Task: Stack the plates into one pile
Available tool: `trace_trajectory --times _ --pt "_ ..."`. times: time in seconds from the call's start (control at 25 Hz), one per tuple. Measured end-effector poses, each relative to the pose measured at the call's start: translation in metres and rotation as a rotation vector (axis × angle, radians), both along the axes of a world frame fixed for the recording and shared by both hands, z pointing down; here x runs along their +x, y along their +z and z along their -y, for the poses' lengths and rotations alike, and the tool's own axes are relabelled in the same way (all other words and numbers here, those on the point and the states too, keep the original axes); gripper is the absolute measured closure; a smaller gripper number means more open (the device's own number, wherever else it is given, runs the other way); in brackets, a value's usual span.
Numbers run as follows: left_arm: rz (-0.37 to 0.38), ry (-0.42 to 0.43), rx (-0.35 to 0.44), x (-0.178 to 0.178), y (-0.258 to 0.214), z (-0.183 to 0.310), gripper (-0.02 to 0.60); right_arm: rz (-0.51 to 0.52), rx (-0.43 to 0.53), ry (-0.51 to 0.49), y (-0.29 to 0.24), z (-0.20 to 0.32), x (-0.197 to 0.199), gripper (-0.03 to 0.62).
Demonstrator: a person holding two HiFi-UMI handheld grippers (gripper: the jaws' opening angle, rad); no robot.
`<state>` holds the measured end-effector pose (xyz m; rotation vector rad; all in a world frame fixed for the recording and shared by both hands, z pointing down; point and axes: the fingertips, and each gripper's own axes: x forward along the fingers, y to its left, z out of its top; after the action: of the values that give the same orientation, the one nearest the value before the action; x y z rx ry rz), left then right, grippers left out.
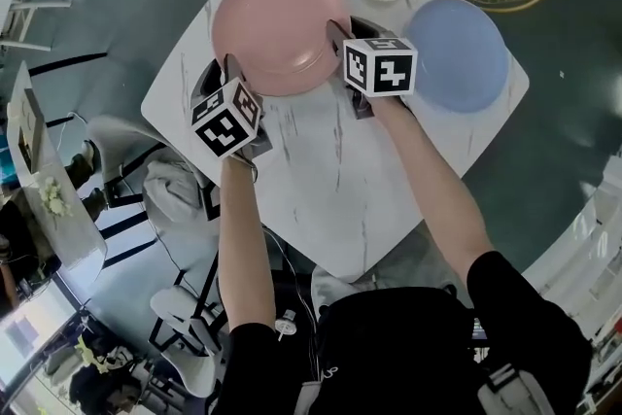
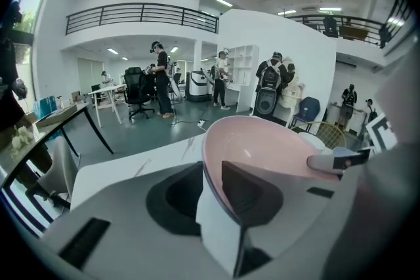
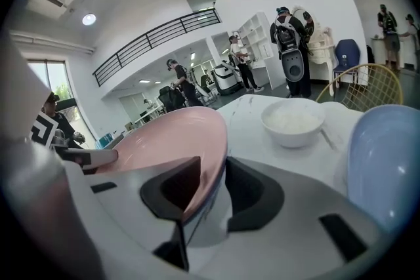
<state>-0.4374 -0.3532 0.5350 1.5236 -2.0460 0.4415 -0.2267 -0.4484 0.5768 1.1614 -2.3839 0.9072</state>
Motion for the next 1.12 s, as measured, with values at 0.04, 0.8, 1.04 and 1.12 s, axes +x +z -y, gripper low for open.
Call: trace_trajectory --times 0.04,0.8,1.04,1.12 --pt "0.0 -0.001 0.004 0.004 -0.004 -0.003 0.477 0.003 -0.001 -0.003 -0.003 -0.002 0.004 0.468" --pt "-0.055 0.018 0.047 0.137 -0.043 -0.004 0.48 0.008 0.057 0.026 -0.058 -0.002 0.14 0.47" --pt "-0.064 0.098 0.061 0.198 -0.05 0.021 0.477 -0.007 0.071 0.101 -0.065 0.01 0.207 0.473" --pt "-0.065 0.128 0.059 0.22 -0.047 0.026 0.477 -0.015 0.066 0.127 -0.061 0.009 0.231 0.474"
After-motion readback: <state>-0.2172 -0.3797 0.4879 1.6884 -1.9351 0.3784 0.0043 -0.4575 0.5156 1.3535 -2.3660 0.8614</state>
